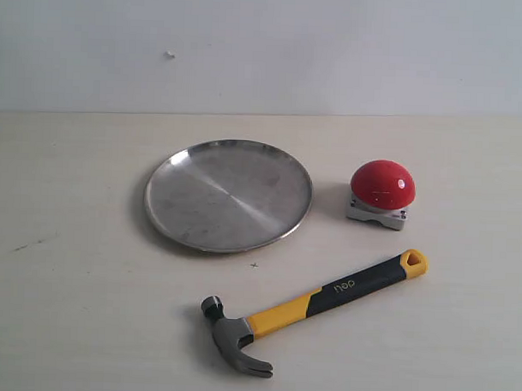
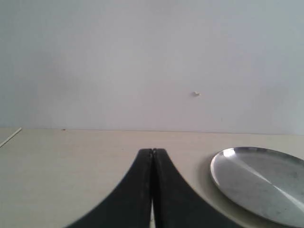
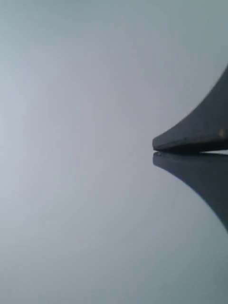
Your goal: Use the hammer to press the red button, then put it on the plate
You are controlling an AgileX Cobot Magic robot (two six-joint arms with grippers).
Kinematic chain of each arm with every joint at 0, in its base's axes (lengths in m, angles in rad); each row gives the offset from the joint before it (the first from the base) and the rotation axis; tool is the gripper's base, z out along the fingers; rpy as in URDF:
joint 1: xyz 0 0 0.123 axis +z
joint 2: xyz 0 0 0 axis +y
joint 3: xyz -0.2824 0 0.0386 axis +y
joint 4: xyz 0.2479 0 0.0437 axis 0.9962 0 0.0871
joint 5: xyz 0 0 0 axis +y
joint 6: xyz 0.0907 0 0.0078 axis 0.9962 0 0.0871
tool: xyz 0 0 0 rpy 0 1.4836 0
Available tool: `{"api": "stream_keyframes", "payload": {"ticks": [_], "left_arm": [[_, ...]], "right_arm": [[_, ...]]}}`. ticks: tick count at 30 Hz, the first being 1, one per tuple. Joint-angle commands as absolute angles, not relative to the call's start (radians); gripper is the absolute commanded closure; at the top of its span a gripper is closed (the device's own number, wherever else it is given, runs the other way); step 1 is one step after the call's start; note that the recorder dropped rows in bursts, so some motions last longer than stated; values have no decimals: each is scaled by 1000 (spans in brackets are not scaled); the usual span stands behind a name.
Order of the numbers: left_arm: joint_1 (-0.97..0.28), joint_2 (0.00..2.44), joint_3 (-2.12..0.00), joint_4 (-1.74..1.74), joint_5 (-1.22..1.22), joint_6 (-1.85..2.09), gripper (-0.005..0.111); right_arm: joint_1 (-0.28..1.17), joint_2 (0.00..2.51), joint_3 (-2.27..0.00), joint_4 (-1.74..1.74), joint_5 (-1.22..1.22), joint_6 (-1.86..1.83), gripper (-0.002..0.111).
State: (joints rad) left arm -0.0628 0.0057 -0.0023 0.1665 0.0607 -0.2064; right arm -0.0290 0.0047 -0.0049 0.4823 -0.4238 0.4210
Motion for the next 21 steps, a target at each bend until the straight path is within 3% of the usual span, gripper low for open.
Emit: {"api": "stream_keyframes", "payload": {"ticks": [1, 11, 17, 21], "left_arm": [[-62, 0, 0, 173, 58, -213, 107], [-62, 0, 0, 173, 58, -213, 107], [-62, 0, 0, 173, 58, -213, 107], [-62, 0, 0, 173, 58, -213, 107]], "right_arm": [[-35, 0, 0, 496, -550, 404, 108], [-35, 0, 0, 460, -173, 183, 108], [-35, 0, 0, 460, -352, 119, 108], [-35, 23, -109, 423, -275, 143, 108]]}}
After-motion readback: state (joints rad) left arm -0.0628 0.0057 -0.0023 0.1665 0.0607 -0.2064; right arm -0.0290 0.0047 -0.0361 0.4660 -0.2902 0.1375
